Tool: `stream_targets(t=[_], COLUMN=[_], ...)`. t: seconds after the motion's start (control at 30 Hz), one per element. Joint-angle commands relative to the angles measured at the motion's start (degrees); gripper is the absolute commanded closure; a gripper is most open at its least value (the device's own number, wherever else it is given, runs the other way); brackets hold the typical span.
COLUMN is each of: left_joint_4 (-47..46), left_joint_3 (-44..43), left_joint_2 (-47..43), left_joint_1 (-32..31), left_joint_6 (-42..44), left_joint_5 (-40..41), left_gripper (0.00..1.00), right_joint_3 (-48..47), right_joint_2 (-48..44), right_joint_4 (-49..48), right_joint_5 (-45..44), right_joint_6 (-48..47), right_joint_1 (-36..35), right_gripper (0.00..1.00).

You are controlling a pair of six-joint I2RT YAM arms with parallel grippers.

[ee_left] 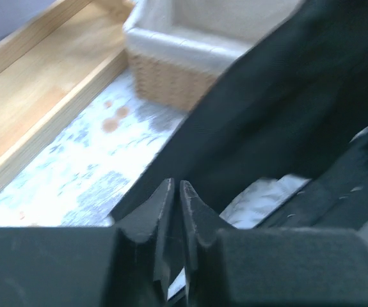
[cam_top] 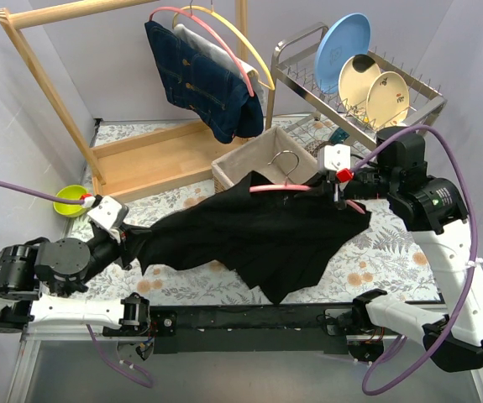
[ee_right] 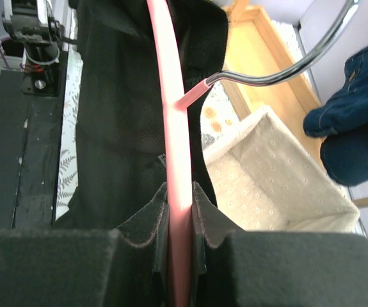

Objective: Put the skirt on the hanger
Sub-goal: Place skirt on hanger

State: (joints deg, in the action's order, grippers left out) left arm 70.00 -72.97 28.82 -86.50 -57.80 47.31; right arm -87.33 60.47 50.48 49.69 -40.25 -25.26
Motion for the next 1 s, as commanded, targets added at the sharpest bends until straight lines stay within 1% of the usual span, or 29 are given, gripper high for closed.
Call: stream_targets(t=[0.0,0.03,0.07,0.1,0.13,0.17,0.27,0.37,0.4,0.5,0.57,0.73,0.83,0.87,0.97], left_joint_4=[9.55,9.63,9.55,9.37,8.93,8.49,5.51,0.07,-1.43,-7.22,-9.34,-13.57,-14.79,-14.71,-14.45], left_joint_3=[-4.88,-5.60,-6.39,-7.87,-8.67,-9.38,-12.01,-13.25,-13.25,-13.78,-14.57,-13.70,-11.50,-11.15,-10.09], left_joint_2=[3.60,4.48,5.80,6.59,7.12,8.09,9.32,11.17,12.48,15.73,17.14,19.43,19.96,20.22,20.58], left_joint_1=[0.63,0.72,0.72,0.72,0.72,0.72,0.72,0.72,0.72,0.72,0.72,0.72,0.72,0.72,0.63], left_joint_6=[2.69,2.69,3.13,3.65,3.92,4.79,7.08,11.82,14.71,18.32,19.39,19.05,17.99,16.86,15.18], left_joint_5=[4.55,4.63,4.55,3.50,3.14,2.79,1.39,-1.77,-2.91,-6.25,-8.98,-13.55,-17.68,-19.87,-22.42], left_gripper=[0.63,0.43,0.34,0.22,0.15,0.13,0.10,0.09,0.09,0.05,0.04,0.04,0.04,0.05,0.07], right_joint_3=[-4.77,-5.13,-5.39,-5.57,-6.09,-6.27,-6.27,-6.89,-7.15,-7.94,-7.86,-5.05,-3.90,-3.64,-2.59], right_joint_2=[0.96,1.40,2.02,2.37,2.72,3.51,4.74,6.58,7.03,8.70,9.14,8.27,8.09,8.00,7.47], right_joint_4=[0.23,-0.11,-0.64,-0.73,-0.73,-0.38,0.40,2.42,3.65,5.24,5.07,0.78,-1.17,-2.22,-3.28], right_joint_5=[0.14,0.06,-0.03,-0.03,-0.03,-0.03,0.32,2.68,3.30,3.31,1.21,-3.28,-6.36,-6.97,-7.07], right_joint_6=[0.87,1.31,1.57,1.75,2.01,1.93,1.14,-1.66,-2.37,-5.45,-6.50,-7.56,-7.74,-7.74,-8.61], right_joint_1=[1.96,1.96,1.96,1.96,1.96,1.96,1.96,1.88,1.79,-1.28,-5.93,-16.91,-20.00,-20.18,-20.54], right_gripper=[0.99,0.99,0.99,0.99,0.99,0.99,0.99,0.99,0.99,0.99,0.99,0.99,0.99,0.99,0.99])
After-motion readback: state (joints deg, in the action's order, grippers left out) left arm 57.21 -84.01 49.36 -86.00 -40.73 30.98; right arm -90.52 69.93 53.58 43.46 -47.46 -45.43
